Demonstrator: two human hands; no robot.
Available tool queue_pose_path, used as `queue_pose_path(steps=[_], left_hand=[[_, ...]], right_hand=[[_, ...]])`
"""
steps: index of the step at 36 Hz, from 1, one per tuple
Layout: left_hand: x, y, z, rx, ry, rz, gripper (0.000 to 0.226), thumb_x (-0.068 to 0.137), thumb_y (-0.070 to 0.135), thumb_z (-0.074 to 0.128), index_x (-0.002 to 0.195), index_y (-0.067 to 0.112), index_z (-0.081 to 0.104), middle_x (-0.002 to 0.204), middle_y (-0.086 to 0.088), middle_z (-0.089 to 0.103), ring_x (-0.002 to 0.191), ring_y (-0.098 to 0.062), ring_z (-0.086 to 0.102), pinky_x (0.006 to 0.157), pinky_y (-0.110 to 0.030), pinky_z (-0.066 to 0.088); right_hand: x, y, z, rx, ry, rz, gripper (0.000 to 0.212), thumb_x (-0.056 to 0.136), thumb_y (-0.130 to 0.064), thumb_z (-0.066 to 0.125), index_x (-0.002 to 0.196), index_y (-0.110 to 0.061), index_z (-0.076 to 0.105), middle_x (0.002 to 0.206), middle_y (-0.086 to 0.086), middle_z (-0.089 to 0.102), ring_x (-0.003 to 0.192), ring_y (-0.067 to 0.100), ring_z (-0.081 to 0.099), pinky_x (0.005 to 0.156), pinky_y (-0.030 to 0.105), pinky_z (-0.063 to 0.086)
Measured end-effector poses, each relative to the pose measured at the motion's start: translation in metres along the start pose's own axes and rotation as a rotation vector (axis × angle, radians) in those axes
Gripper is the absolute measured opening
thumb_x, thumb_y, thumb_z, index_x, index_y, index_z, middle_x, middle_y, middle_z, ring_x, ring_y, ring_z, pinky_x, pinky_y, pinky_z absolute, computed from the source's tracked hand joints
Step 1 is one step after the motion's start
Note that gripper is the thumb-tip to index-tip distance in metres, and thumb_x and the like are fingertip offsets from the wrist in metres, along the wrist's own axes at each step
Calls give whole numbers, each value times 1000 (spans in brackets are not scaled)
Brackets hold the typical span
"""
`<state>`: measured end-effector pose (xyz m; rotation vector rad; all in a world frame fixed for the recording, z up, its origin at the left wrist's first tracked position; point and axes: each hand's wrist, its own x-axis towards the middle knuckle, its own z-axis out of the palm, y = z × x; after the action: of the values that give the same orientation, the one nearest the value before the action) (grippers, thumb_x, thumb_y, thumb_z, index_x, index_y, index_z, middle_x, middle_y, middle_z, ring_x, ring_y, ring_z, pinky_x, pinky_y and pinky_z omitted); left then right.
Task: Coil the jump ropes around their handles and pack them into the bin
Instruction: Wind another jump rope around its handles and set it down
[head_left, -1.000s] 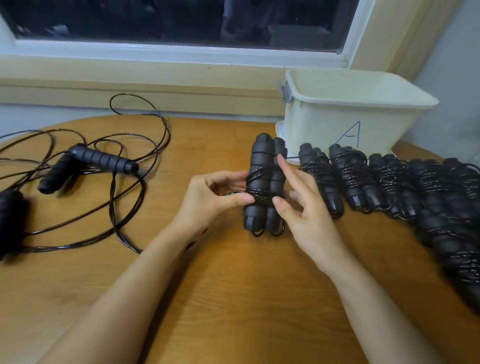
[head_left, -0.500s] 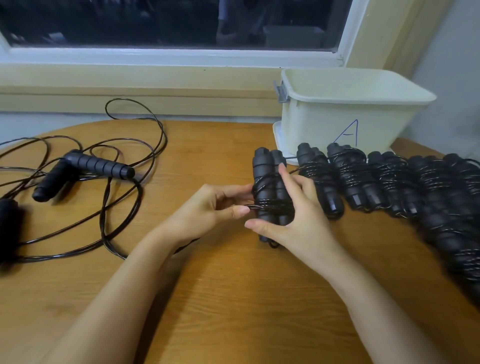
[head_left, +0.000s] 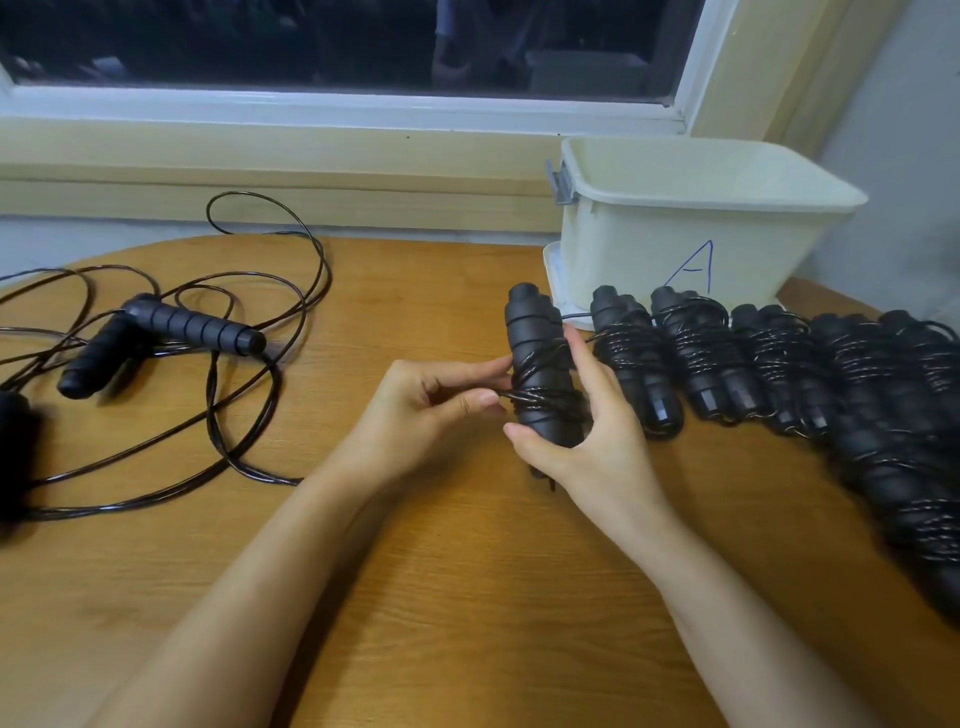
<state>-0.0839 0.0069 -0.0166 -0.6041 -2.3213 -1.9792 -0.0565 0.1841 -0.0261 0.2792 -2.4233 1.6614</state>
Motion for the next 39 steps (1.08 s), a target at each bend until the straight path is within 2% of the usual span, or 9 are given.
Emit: queue_pose_path(steps=[3,10,16,20,22,25,29,34,39], left_hand=[[1,-2,2,-34,107,13,31,76,17,70,106,19,71,100,0,76,95,-14,72,89,-28,56],[1,-1,13,-221,204,-63,21,65,14,73,86,10,73,82,-2,76,78,-14,72,78,-25,58],[2,-4,12,-269,264,-78,12,60,16,76,73,18,74,80,-2,73,81,-15,67,84,-32,54],[3,-9,14,-363,251,-81,16,64,10,84,65,23,75,90,5,71,94,-11,66,89,-30,53],[3,-11,14,-367,263,-95,19,64,9,82,71,26,76,105,6,68,104,-9,64,93,-31,52],[3,-10,11,-389,211,-165,60,65,15,87,120,17,64,130,-3,63,116,-16,64,90,-26,55],[4,-9,6,-547,35,-275,116,44,44,96,143,17,42,119,-6,71,114,-18,66,92,-28,55],[1,-2,11,-564,-31,-245,63,68,28,78,126,13,58,105,-6,75,100,-15,70,80,-23,55],[1,-1,15,-466,157,-262,61,72,16,74,129,6,58,109,-15,73,100,-23,70,80,-28,58]], right_hand=[[-2,-2,1,67,-2,-22,96,72,-31,77,153,-35,26,137,-17,48,130,7,48,110,38,42],[-4,-4,4,238,-58,-15,89,81,-25,68,153,-36,18,144,-16,48,133,-1,45,112,24,36],[-5,1,6,350,-114,3,82,94,-3,62,156,-27,15,120,-44,55,122,-12,50,95,9,39],[-6,2,6,404,-127,11,79,94,-8,61,156,-28,16,131,-34,55,129,-5,48,104,16,39],[-6,2,7,441,-137,21,78,93,-11,61,154,-32,18,137,-25,54,133,-1,46,108,21,39],[-6,1,9,486,-151,44,77,89,-20,63,150,-39,21,147,-14,49,135,3,45,113,31,37],[-7,1,10,512,-202,83,83,84,-32,65,155,-32,23,150,-7,46,138,11,44,117,48,32],[-6,2,9,478,-194,83,74,83,-35,63,150,-36,31,153,-8,41,141,11,40,118,48,31],[0,2,4,221,-107,-19,74,77,-55,61,144,-46,29,147,-32,27,142,-5,25,119,40,29]])
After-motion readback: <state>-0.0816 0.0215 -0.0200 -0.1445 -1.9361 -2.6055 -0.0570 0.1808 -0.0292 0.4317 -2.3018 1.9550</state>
